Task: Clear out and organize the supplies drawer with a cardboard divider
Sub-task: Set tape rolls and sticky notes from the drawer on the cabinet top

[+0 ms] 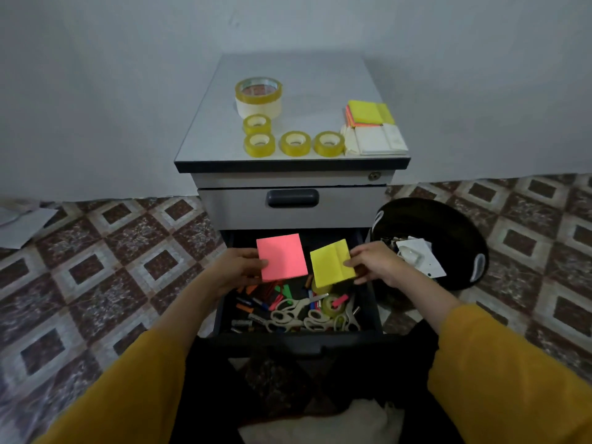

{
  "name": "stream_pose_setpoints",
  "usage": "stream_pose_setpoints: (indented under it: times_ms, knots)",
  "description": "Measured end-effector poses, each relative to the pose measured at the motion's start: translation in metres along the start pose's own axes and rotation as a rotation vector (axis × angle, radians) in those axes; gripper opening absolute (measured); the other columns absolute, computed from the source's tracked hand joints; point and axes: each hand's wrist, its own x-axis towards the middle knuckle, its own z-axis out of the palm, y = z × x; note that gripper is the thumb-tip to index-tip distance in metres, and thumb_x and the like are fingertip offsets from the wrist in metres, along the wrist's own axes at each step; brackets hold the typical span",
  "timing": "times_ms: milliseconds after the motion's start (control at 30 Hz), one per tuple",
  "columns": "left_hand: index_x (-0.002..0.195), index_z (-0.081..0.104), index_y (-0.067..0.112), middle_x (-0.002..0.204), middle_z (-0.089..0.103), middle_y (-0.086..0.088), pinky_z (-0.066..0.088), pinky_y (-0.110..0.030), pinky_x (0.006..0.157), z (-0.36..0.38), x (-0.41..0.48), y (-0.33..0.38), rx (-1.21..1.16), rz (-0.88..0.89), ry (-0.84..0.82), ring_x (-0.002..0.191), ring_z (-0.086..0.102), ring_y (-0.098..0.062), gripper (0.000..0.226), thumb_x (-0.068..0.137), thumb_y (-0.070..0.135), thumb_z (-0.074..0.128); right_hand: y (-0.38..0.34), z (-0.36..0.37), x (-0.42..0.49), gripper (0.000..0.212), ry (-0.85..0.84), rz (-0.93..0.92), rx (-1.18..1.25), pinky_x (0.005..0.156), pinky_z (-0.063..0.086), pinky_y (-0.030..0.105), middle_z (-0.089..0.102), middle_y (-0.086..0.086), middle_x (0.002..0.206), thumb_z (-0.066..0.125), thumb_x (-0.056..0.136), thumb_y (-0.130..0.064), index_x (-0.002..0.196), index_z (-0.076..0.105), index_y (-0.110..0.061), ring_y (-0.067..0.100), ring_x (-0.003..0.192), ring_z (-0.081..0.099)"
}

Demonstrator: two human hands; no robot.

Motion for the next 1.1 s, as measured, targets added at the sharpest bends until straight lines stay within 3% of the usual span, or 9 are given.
stream_pose_setpoints:
  times_ms: [100, 367, 533, 633, 867, 1000, 1100]
  knots:
    - [0.095, 0.059, 0.011, 0.092, 0.064, -0.007, 0.057, -0.023, 0.058, 0.015, -0.013, 0.017, -0.017, 0.046, -0.016, 0.080, 0.063, -0.017, 0.012, 0.092, 0.002, 0.051, -0.007, -0.019, -0.014, 0.012, 0.039, -0.065, 0.017, 0.042, 0.052, 0.022, 0.058, 0.008, 0.069, 0.061, 0.084, 0.006, 0.080, 0.061, -0.005, 0.017, 0.059, 0.055]
    - [0.106, 0.051, 0.011, 0.097, 0.065, -0.016, 0.056, -0.022, 0.056, 0.056, -0.025, 0.062, -0.081, 0.158, -0.130, 0.069, 0.071, -0.021, 0.014, 0.094, 0.004, 0.049, -0.027, -0.079, -0.047, 0.010, 0.102, -0.173, 0.131, 0.044, 0.051, 0.022, 0.059, 0.009, 0.066, 0.057, 0.086, 0.008, 0.087, 0.062, 0.000, 0.012, 0.047, 0.057]
    - [0.100, 0.057, 0.005, 0.086, 0.070, -0.008, 0.056, -0.019, 0.058, 0.078, -0.024, 0.090, -0.074, 0.208, -0.152, 0.067, 0.071, -0.014, 0.012, 0.091, 0.000, 0.053, -0.039, -0.111, -0.059, 0.011, 0.136, -0.196, 0.221, 0.046, 0.052, 0.022, 0.061, 0.010, 0.074, 0.056, 0.086, 0.007, 0.090, 0.062, -0.001, 0.018, 0.061, 0.056]
    - [0.095, 0.060, 0.001, 0.080, 0.072, -0.009, 0.055, -0.018, 0.056, 0.088, -0.021, 0.109, -0.107, 0.227, -0.142, 0.065, 0.070, -0.014, 0.008, 0.090, 0.000, 0.053, -0.048, -0.126, -0.066, 0.014, 0.156, -0.214, 0.299, 0.046, 0.052, 0.020, 0.061, 0.007, 0.072, 0.054, 0.088, 0.006, 0.087, 0.061, -0.005, 0.017, 0.062, 0.058]
    - [0.091, 0.056, 0.000, 0.092, 0.063, -0.012, 0.057, -0.022, 0.056, 0.101, -0.011, 0.162, -0.212, 0.289, -0.133, 0.062, 0.070, -0.013, 0.016, 0.093, -0.007, 0.041, -0.076, -0.148, -0.059, 0.016, 0.208, -0.250, 0.486, 0.042, 0.051, 0.019, 0.056, 0.008, 0.080, 0.047, 0.091, 0.005, 0.091, 0.057, -0.006, 0.016, 0.069, 0.054]
    - [0.096, 0.057, 0.000, 0.094, 0.062, -0.012, 0.058, -0.027, 0.055, 0.103, 0.007, 0.193, -0.200, 0.278, -0.073, 0.066, 0.068, -0.019, 0.013, 0.091, -0.004, 0.046, -0.089, -0.156, -0.050, 0.016, 0.245, -0.265, 0.529, 0.040, 0.050, 0.018, 0.055, 0.010, 0.078, 0.046, 0.092, 0.006, 0.085, 0.056, -0.005, 0.017, 0.067, 0.053]
    - [0.111, 0.057, -0.002, 0.088, 0.063, -0.009, 0.056, -0.020, 0.052, 0.105, 0.028, 0.215, -0.150, 0.276, 0.030, 0.071, 0.064, -0.017, 0.022, 0.090, -0.001, 0.052, -0.097, -0.163, -0.041, 0.014, 0.270, -0.268, 0.557, 0.040, 0.050, 0.019, 0.054, 0.010, 0.076, 0.045, 0.092, 0.007, 0.094, 0.056, -0.002, 0.018, 0.066, 0.052]
